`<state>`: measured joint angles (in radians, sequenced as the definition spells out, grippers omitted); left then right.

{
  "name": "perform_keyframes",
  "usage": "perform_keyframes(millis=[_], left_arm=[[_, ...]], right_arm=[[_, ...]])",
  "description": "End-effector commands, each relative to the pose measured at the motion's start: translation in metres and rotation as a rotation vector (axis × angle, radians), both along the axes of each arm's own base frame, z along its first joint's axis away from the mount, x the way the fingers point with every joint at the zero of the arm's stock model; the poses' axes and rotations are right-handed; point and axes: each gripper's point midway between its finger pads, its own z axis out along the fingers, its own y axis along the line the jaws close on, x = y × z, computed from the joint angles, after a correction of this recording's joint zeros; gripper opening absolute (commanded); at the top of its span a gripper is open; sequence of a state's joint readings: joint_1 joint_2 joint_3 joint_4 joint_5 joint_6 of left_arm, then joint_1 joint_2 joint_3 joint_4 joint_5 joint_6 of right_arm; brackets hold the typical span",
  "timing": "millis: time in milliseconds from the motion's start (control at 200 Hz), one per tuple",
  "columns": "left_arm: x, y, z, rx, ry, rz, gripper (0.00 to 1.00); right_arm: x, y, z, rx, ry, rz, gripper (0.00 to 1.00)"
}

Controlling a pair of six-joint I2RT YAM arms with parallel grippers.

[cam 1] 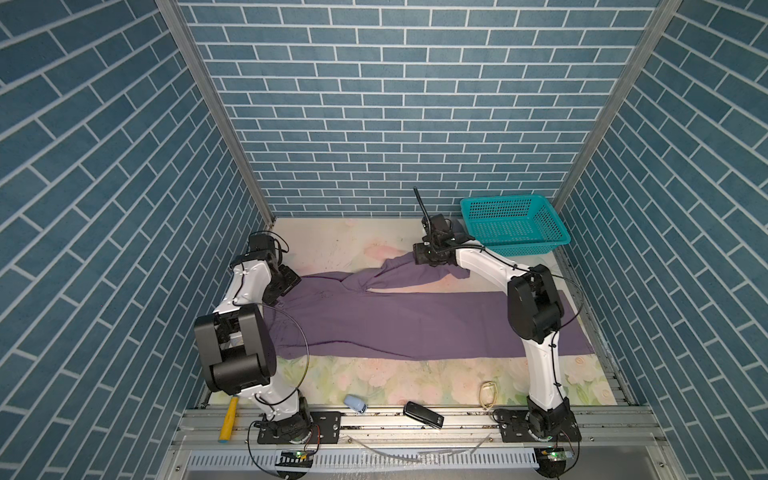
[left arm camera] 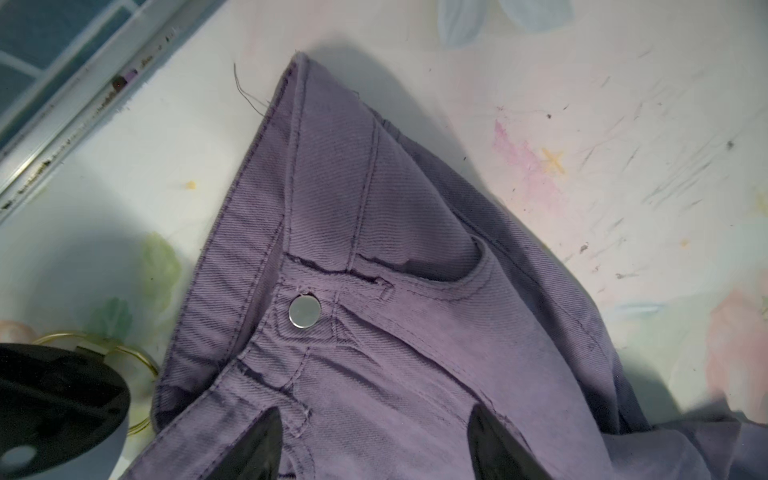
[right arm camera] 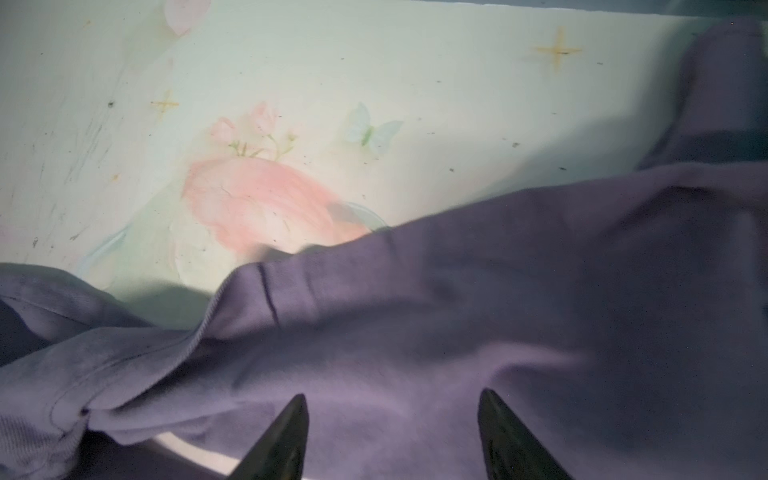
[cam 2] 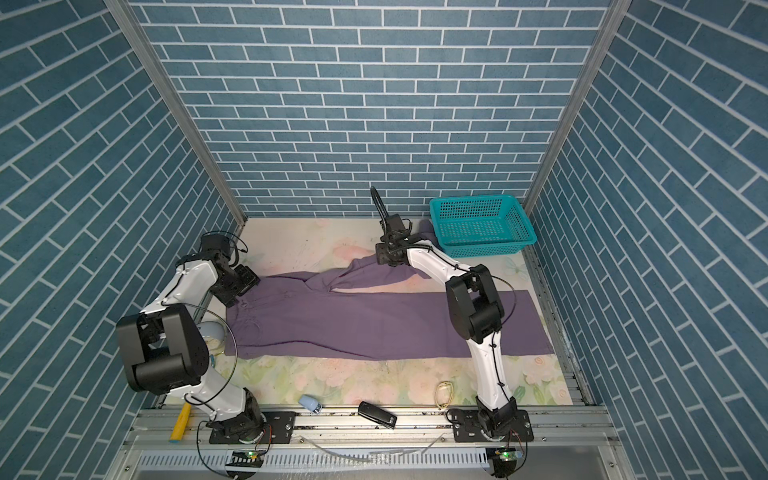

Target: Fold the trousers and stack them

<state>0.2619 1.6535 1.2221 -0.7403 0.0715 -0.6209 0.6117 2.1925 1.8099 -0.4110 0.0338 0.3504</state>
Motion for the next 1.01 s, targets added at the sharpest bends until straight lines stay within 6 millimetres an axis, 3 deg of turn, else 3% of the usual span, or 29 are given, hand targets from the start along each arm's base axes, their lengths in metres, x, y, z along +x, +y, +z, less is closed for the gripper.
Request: perform_keyframes(millis=[0,230,300,415,530,565,600,830,915,1000], left_arm=[[0.004,-0.003,-0.012,-0.006,0.005,0.015,0.71],[0.014,-0.016,-0.028,-0.011,0.027,-0.016,0.66],[0.016,-0.023,-0.030,-0.007,0.030,-0.035,0.53],[0.018,-0.029,-0.029,0.002,0.025,-0.047,0.22],[0.022,-0.038,-0.022,-0.002,-0.001,-0.064,0.07],[0.024,-0.040,-0.019,-0.001,-0.008,-0.071,0.05],[0.025,-0.042,-0.015,0.000,-0.016,-0.074,0.03],[0.015,-0.043,0.000,0.027,-0.053,-0.073,0.00],[0.012,-0.044,0.008,0.026,-0.084,-0.069,0.00],[0.012,-0.046,0.020,0.024,-0.120,-0.081,0.00]], right_arm=[[0.007,0.005,-0.020,-0.024,0.047,0.016,0.67],[0.003,0.008,-0.056,-0.065,0.114,0.016,0.63],[-0.005,0.003,-0.064,-0.085,0.133,0.016,0.60],[-0.025,-0.011,-0.081,-0.105,0.162,0.001,0.48],[-0.052,-0.024,-0.093,-0.094,0.206,-0.032,0.41],[-0.064,-0.028,-0.101,-0.097,0.225,-0.041,0.40],[-0.073,-0.031,-0.091,-0.080,0.211,-0.047,0.40],[-0.156,-0.054,-0.105,-0.149,0.263,-0.051,0.41],[-0.164,-0.056,-0.094,-0.151,0.246,-0.053,0.41],[-0.153,-0.056,-0.069,-0.162,0.191,-0.058,0.42]])
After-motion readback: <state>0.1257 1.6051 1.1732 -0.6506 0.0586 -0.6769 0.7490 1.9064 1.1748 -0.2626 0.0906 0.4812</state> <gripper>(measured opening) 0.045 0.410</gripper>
